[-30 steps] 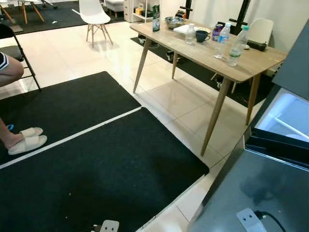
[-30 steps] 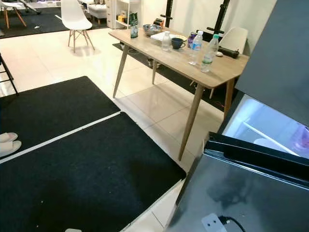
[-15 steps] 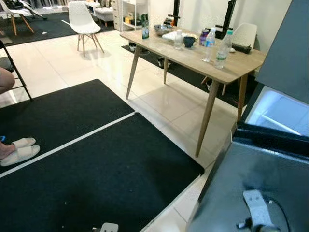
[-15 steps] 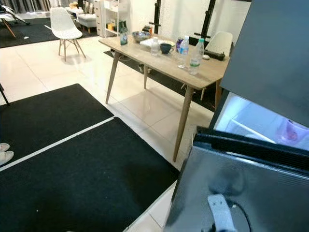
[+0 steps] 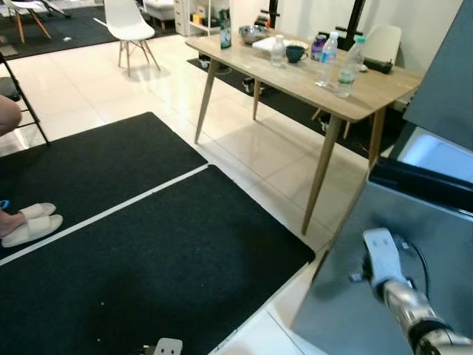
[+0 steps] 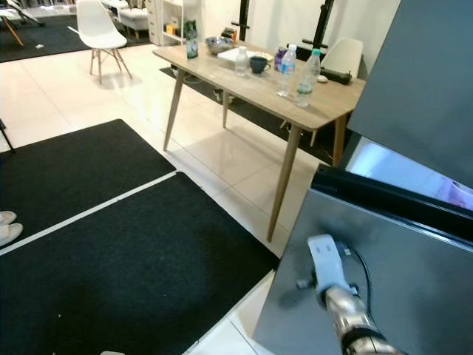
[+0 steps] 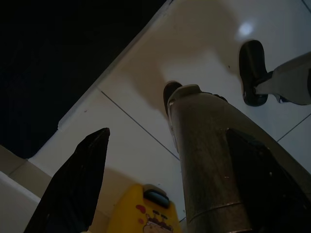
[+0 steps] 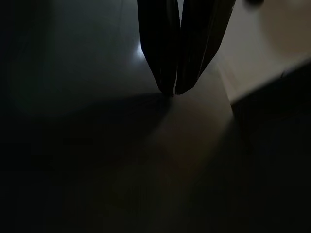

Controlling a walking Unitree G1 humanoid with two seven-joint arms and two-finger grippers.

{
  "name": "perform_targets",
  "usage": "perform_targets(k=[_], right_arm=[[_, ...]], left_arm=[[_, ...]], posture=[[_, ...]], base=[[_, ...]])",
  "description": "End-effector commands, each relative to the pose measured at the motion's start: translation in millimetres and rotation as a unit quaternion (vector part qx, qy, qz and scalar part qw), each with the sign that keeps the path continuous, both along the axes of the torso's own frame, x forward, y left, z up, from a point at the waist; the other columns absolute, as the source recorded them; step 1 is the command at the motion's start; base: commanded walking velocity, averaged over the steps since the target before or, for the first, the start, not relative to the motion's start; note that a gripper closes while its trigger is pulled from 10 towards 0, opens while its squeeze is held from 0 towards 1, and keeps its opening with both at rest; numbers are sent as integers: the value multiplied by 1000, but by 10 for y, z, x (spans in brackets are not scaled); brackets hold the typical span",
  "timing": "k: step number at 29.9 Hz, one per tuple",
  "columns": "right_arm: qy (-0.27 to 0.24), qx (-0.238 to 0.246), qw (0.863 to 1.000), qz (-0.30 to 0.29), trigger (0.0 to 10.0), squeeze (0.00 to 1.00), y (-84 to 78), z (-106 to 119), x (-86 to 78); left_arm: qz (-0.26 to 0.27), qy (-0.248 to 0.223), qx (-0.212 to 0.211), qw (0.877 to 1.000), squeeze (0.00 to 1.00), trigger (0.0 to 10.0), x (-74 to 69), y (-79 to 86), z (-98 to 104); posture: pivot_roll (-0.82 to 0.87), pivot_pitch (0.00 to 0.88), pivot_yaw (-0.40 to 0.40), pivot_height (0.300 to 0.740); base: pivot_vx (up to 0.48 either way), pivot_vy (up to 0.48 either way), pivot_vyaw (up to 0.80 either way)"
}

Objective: Restocking fridge

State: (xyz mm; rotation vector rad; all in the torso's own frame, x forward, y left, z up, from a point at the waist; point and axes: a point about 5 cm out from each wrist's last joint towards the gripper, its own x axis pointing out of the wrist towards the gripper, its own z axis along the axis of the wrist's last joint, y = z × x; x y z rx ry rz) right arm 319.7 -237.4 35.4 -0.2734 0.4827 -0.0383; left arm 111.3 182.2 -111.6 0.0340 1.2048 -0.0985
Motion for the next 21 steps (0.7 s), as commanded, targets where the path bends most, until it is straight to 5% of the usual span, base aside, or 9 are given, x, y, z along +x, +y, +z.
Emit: perform_targets(k=[1, 9, 17, 21], right_arm=[[-72, -16, 997, -5, 10000, 0, 2, 313, 216], [-163, -54, 985, -2, 10000, 0, 59, 826, 515], [-166, -71, 984, 8, 10000, 0, 83, 843, 529], [-115, -113, 986, 49, 10000, 0, 132, 658, 460]], left_arm=[[-4, 45, -23, 999, 0, 10000, -221, -133, -69], [1, 48, -17, 999, 0, 10000, -273, 3, -65], [1, 48, -20, 999, 0, 10000, -276, -20, -68], [0, 49, -19, 999, 0, 10000, -293, -14, -71]], posture=[[-65, 0, -65, 740], [-59, 0, -67, 740], [-59, 0, -66, 740], [-58, 0, -71, 740]], base=[[0, 0, 0], [0, 0, 0], [0, 0, 0], [0, 0, 0]])
